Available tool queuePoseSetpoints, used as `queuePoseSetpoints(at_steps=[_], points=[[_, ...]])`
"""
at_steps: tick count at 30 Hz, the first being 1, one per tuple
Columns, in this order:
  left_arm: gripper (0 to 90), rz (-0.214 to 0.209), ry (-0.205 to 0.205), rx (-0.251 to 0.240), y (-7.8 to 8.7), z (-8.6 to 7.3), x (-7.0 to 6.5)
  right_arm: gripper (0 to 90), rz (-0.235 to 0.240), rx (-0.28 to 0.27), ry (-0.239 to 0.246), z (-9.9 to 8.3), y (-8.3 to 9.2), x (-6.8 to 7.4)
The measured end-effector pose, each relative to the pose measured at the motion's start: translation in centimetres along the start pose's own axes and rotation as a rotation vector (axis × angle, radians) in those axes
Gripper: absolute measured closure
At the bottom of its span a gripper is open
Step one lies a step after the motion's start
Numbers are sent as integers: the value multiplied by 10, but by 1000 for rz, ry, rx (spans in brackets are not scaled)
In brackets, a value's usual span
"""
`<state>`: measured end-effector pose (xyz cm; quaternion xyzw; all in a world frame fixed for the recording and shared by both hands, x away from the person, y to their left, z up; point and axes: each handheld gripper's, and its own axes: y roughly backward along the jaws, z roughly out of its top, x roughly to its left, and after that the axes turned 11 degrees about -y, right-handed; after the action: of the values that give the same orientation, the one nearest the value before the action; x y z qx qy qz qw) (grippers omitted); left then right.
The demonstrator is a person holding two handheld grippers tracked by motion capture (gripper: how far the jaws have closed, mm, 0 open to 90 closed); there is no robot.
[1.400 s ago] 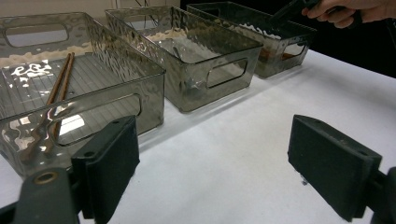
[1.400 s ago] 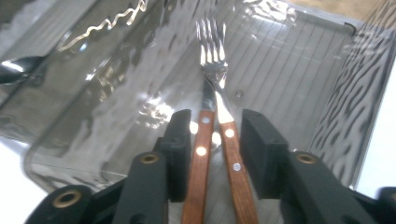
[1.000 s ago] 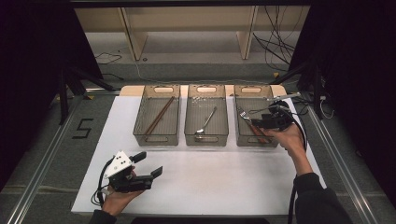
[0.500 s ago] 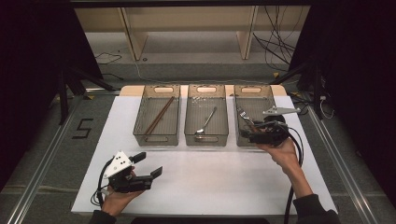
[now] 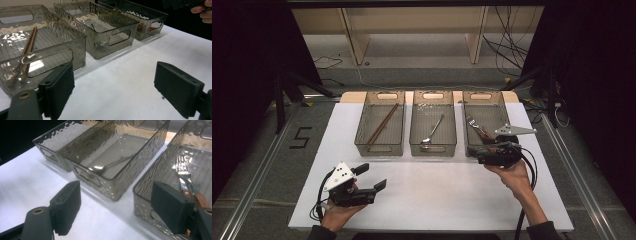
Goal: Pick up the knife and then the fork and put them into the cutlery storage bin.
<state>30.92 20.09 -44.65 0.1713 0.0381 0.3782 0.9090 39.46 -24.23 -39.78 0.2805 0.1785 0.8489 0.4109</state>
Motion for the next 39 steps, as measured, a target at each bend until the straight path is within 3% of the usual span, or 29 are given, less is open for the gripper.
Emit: queuePoseSetpoints(at_steps=[24, 39], points=[[161, -21, 15, -2, 1, 1, 2, 219, 82, -96, 20, -46, 17, 21], [161, -39, 15, 5, 1, 0, 1, 181, 107, -104, 22, -76, 23, 32]])
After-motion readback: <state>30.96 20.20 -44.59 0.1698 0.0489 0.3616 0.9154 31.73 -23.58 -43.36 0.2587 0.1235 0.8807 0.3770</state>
